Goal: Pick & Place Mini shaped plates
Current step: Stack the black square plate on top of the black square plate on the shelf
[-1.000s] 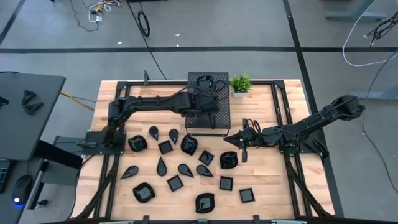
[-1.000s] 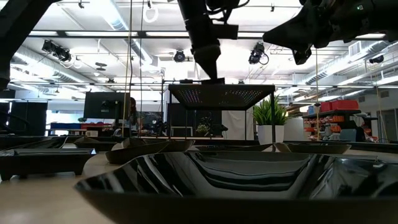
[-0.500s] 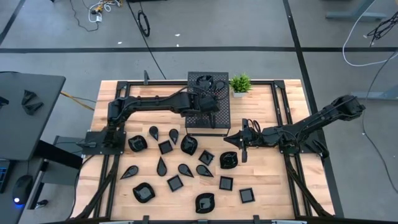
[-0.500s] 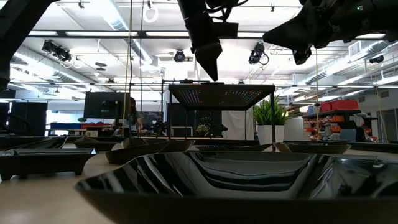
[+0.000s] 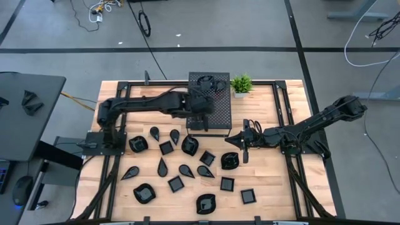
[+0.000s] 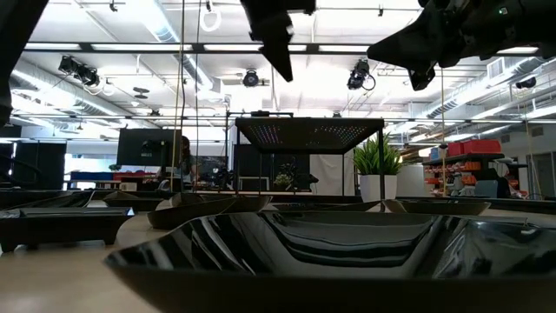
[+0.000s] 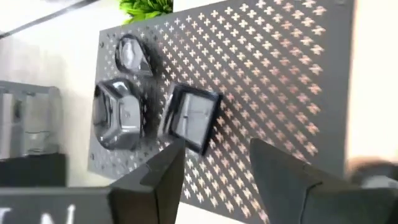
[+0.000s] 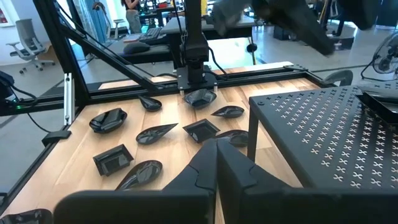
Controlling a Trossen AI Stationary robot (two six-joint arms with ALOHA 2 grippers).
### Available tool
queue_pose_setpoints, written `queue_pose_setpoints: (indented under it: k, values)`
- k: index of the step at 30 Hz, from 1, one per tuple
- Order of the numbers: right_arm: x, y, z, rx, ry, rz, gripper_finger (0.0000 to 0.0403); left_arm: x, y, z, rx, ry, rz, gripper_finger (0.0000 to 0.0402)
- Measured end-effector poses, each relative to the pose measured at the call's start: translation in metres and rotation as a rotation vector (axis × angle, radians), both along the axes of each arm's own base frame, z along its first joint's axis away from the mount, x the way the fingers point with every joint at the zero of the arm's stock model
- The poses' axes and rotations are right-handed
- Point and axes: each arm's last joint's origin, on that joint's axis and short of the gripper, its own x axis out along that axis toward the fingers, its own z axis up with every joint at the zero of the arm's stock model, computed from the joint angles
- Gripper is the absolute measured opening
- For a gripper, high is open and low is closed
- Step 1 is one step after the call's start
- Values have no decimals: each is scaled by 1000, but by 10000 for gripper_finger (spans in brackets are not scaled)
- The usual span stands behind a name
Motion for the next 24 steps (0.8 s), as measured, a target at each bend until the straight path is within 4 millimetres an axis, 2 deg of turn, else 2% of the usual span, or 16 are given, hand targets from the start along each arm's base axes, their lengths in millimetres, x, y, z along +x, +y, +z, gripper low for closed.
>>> queue_pose_setpoints:
  k: [2, 4, 12, 19, 24]
  values:
    - [0, 0, 0, 0, 0, 0, 8, -4, 4, 4, -66, -17, -19, 170]
    - [0, 0, 0, 0, 0, 0, 8, -2, 10, 0, -119, -41, -34, 149]
    - [0, 0, 0, 4, -1, 0, 8, 7, 38, -41, -121, -105, 1, 13]
    - [0, 0, 0, 4, -1, 0, 8, 6, 51, -62, -129, -115, 23, 9]
    - [0, 0, 0, 3, -1, 0, 8, 8, 49, -62, -121, -139, 16, 6]
